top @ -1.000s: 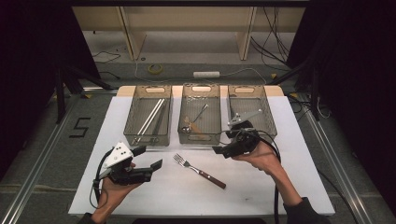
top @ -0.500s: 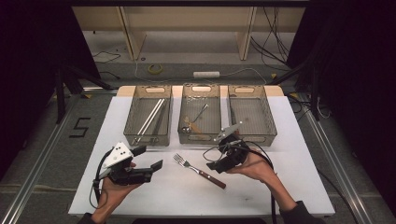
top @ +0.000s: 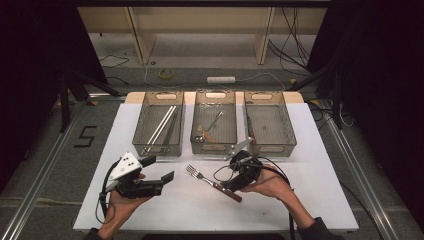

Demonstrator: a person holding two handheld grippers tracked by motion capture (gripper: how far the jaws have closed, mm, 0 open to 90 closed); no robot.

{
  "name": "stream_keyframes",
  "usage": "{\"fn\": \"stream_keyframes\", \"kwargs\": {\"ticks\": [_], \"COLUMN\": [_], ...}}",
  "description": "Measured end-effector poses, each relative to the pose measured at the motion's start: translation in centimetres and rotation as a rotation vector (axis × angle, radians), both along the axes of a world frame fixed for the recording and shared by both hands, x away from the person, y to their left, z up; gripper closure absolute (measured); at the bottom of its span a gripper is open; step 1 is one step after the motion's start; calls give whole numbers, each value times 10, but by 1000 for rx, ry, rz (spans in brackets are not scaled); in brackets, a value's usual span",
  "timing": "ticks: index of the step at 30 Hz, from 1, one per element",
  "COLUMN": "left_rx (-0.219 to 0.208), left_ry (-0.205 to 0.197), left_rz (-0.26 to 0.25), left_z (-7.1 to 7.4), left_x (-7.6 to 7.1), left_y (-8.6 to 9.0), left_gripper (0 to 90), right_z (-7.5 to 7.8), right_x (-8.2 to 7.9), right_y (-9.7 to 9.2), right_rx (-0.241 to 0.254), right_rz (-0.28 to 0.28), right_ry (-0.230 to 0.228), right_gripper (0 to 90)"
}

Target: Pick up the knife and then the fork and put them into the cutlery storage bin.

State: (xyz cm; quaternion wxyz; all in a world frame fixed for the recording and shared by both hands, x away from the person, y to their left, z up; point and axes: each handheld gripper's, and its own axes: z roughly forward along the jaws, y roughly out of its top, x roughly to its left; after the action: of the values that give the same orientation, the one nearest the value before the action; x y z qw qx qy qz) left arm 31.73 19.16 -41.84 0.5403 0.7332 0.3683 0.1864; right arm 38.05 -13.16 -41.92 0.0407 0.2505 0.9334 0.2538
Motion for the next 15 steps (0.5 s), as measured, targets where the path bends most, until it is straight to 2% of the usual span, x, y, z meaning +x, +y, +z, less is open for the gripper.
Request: {"fn": "stream_keyframes", "kwargs": {"ticks": [9,15], "left_rx": [1,4], "left_ry": [-1,1], "left_rz": [0,0], "left_z": [0,0], "left_x": [0,0], "left_y": [0,0], "left_gripper": [155,156], "right_z": [-11,-17], "right_x": [-3,-3], "right_y": [8,10], "right_rx": [-57,-73], "right_rz": [26,37], "right_ry": [10,20], "right_gripper": [382,438]}}
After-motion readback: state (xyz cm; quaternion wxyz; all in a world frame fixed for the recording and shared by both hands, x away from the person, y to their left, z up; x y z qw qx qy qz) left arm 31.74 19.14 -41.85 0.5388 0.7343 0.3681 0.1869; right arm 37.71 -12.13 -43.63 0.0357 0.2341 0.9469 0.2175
